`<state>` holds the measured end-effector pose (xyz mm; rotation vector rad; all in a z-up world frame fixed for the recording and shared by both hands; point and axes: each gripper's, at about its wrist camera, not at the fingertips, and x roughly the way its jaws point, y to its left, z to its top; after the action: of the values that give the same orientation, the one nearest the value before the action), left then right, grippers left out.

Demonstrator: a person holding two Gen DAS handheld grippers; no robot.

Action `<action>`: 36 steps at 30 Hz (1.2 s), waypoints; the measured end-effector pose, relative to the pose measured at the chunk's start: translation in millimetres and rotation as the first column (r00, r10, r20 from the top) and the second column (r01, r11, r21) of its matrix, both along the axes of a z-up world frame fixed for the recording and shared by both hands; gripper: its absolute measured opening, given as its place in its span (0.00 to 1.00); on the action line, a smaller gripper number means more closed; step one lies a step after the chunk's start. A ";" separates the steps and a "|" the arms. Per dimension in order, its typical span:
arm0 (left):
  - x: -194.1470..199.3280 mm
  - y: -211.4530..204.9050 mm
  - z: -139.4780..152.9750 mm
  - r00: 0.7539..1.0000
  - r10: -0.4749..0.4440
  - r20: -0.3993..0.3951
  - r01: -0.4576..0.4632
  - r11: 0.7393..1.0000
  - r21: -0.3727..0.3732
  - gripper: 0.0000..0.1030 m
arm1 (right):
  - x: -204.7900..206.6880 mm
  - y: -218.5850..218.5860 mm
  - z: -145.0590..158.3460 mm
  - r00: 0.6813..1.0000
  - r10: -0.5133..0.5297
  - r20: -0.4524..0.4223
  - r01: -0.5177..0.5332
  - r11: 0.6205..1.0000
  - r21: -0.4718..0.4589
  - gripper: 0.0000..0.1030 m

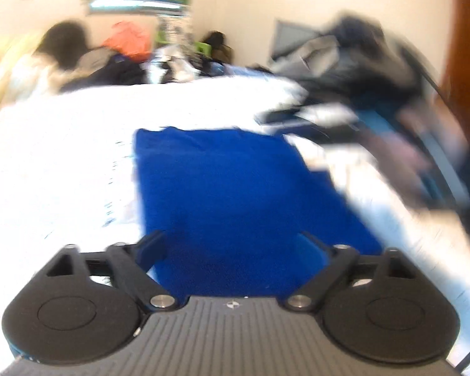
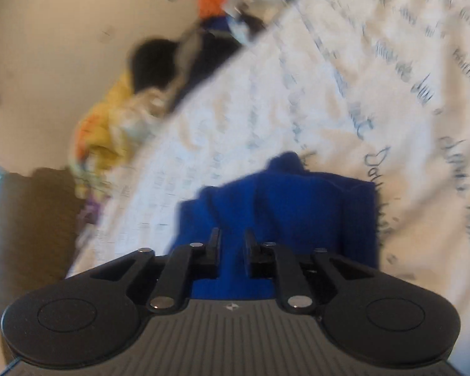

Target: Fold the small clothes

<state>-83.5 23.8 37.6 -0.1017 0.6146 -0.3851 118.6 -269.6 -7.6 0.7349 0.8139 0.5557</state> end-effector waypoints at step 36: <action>12.3 47.3 3.4 0.964 0.023 -0.264 -0.046 0.995 -0.084 0.72 | -155.2 -118.3 28.5 0.997 -0.051 -0.051 0.053 0.998 0.044 0.55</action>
<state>-71.3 71.2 40.9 -0.2524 0.8568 -0.3683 -36.6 -387.9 20.8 0.8122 0.8279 0.5123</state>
